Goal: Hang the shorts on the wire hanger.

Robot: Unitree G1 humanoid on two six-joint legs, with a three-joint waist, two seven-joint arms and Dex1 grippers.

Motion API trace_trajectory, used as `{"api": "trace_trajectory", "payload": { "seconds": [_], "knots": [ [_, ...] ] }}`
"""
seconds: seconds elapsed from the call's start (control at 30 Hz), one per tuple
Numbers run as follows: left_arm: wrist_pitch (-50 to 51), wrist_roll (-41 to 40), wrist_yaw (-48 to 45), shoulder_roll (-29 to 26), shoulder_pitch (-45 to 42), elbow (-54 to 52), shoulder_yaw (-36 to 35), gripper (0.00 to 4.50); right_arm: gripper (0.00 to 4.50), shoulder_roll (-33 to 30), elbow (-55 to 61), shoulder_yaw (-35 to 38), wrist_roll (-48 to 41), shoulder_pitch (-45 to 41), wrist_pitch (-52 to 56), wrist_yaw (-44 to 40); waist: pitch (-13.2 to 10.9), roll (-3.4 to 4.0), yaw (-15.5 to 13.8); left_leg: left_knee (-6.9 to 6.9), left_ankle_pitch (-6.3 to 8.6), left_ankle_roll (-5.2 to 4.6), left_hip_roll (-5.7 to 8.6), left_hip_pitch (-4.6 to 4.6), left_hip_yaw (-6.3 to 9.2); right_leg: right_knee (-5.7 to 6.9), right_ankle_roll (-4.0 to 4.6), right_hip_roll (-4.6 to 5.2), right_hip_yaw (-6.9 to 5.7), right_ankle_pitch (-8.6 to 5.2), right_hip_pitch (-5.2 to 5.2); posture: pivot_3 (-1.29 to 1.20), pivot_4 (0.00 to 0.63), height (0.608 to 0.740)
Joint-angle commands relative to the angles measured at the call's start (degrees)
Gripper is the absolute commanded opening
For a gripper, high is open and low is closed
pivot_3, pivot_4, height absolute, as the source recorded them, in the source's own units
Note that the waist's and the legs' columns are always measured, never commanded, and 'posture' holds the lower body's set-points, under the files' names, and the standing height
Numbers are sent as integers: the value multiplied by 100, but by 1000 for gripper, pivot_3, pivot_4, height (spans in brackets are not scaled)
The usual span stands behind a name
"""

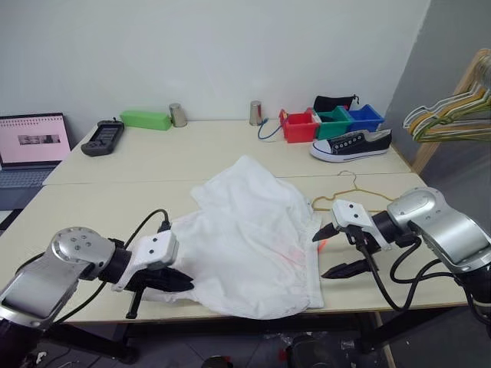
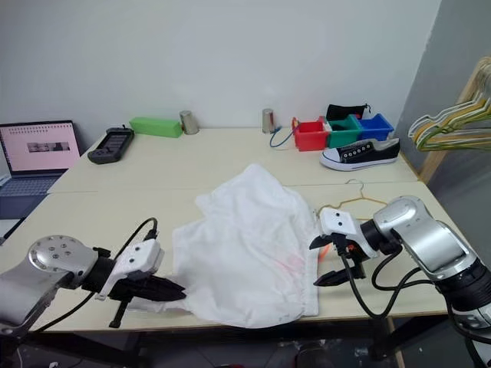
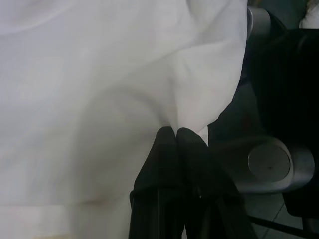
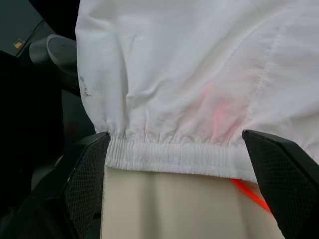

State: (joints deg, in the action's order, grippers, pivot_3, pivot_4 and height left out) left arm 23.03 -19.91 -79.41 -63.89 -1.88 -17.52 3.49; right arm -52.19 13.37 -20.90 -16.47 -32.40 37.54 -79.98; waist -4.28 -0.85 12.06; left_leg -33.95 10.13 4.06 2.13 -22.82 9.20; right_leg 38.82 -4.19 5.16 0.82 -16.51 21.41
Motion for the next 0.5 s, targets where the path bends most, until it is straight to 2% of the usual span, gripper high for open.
{"api": "trace_trajectory", "payload": {
  "seconds": [0.03,0.23,0.5],
  "knots": [
    [-171,131,54,-47,80,-196,0,570,4500,-25,30,47,63,-92,-135,-38,0,1,0,0,0,0,0,0,0,1,0,0,0,0,0,-201,0,740],
    [-249,129,34,-53,267,-278,-41,1916,4500,28,-61,-13,92,-112,-165,-10,-1,1,-10,0,0,0,0,0,0,0,0,0,0,0,0,-195,0,740],
    [438,-816,-294,-258,-61,-670,-614,3710,4500,174,-676,41,260,-427,-313,-19,-3,5,-32,0,0,0,0,0,1,0,0,0,-2,0,0,-189,0,740]
  ]
}}
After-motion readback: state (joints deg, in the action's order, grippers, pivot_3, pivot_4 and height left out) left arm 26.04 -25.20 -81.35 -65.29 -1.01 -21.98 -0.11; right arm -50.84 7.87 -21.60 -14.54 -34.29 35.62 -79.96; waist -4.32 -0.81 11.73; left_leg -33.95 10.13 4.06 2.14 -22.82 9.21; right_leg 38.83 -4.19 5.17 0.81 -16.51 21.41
